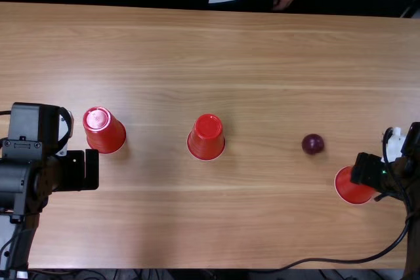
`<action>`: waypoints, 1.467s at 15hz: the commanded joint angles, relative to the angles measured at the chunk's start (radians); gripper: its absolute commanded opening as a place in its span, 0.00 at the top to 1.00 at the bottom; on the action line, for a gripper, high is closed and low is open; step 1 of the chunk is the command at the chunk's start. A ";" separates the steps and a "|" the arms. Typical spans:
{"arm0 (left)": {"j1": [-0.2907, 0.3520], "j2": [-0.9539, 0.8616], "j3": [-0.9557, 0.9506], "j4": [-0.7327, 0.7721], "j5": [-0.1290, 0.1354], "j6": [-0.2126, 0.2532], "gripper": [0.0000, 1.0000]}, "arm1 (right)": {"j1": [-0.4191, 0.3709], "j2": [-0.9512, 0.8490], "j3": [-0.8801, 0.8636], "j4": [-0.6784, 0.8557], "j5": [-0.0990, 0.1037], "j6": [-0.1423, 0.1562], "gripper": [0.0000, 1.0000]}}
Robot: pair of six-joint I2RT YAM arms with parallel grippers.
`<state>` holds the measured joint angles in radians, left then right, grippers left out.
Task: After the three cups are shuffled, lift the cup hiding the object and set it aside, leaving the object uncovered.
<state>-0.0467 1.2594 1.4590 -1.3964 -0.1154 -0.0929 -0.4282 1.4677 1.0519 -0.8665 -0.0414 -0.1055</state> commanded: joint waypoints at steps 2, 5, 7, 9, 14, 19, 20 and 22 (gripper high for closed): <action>-0.005 -0.009 -0.014 -0.001 0.009 -0.003 0.00 | 0.006 -0.018 0.039 0.009 -0.001 0.001 0.00; -0.005 -0.011 -0.014 0.001 0.007 -0.001 0.00 | 0.020 -0.153 0.115 0.092 -0.006 0.002 0.00; -0.002 -0.029 -0.015 0.001 0.009 -0.001 0.00 | 0.147 -0.176 0.169 0.122 -0.008 0.008 0.00; -0.001 -0.055 -0.042 0.003 0.007 0.001 0.00 | 0.264 -0.176 0.192 0.124 -0.006 0.015 0.00; 0.002 -0.081 -0.083 0.005 0.009 -0.001 0.00 | 0.474 -0.176 0.178 0.124 -0.006 0.076 0.00; -0.005 -0.176 -0.152 0.007 0.009 -0.007 0.00 | 0.560 -0.276 0.066 0.125 -0.006 0.111 0.00; -0.007 -0.210 -0.190 0.012 0.007 -0.007 0.00 | 0.574 -0.325 0.031 0.125 -0.006 0.124 0.00; -0.005 -0.307 -0.287 0.102 0.009 -0.008 0.00 | 0.579 -0.412 -0.044 0.127 -0.006 0.148 0.00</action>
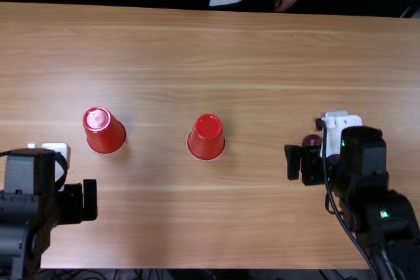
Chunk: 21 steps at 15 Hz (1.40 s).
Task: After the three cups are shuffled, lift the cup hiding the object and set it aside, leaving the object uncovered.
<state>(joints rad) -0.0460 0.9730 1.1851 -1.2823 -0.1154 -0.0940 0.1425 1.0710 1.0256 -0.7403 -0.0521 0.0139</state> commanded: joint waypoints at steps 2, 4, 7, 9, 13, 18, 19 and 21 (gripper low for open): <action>-0.003 -0.158 -0.150 0.086 0.009 -0.011 0.00 | 0.008 -0.118 -0.101 0.003 0.006 0.058 0.00; -0.002 -0.310 -0.275 0.117 0.009 -0.011 0.00 | 0.006 -0.240 -0.170 0.007 0.006 0.058 0.00; 0.005 -0.454 -0.436 0.200 0.009 -0.015 0.00 | -0.003 -0.418 -0.303 0.104 0.013 0.056 0.00; 0.003 -0.588 -0.533 0.305 0.007 -0.013 0.00 | -0.009 -0.579 -0.426 0.163 0.019 0.054 0.00; -0.002 -0.758 -0.674 0.364 0.010 -0.011 0.00 | -0.152 -0.790 -0.552 0.169 0.019 0.043 0.00; 0.005 -0.973 -0.814 0.485 0.003 -0.011 0.00 | -0.187 -1.065 -0.661 0.196 0.021 0.041 0.00; 0.005 -0.973 -0.820 0.487 -0.004 -0.013 0.00 | -0.196 -1.071 -0.676 0.237 0.019 0.047 0.00; 0.005 -0.973 -0.828 0.528 -0.001 -0.009 0.00 | -0.213 -1.071 -0.696 0.299 0.015 0.045 0.00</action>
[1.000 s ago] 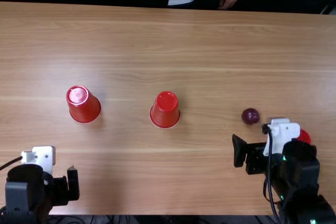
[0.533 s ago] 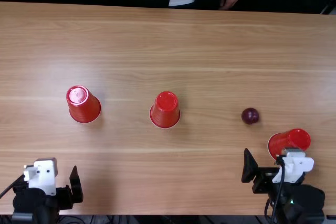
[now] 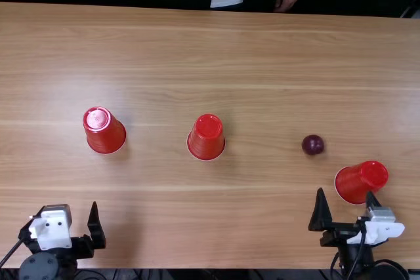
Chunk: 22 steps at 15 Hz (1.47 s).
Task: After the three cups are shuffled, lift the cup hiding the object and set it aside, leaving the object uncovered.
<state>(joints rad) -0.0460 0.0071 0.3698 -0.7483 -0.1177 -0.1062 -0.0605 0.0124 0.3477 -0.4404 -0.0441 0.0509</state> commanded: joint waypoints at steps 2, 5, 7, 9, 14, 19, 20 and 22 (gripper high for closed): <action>0.001 -0.007 -0.060 0.181 0.011 0.007 0.00 | -0.015 -0.012 -0.021 0.086 0.013 0.001 0.00; -0.023 -0.007 -0.186 0.520 0.015 0.018 0.00 | -0.015 -0.012 -0.072 0.327 0.000 0.001 0.00; -0.045 -0.007 -0.282 0.658 0.015 0.020 0.00 | -0.015 -0.012 -0.188 0.484 -0.002 0.002 0.00; -0.048 -0.007 -0.359 0.715 0.015 0.020 0.00 | -0.015 -0.012 -0.279 0.594 -0.002 0.002 0.00; -0.048 -0.007 -0.370 0.693 0.031 0.018 0.00 | -0.015 -0.012 -0.337 0.513 -0.007 0.010 0.00; -0.048 -0.007 -0.370 0.691 0.027 0.016 0.00 | -0.015 -0.012 -0.337 0.509 -0.007 0.006 0.00; -0.046 -0.007 -0.370 0.691 0.027 0.016 0.00 | -0.015 -0.012 -0.337 0.509 -0.007 0.006 0.00; -0.046 -0.007 -0.370 0.691 0.027 0.016 0.00 | -0.015 -0.012 -0.337 0.509 -0.007 0.006 0.00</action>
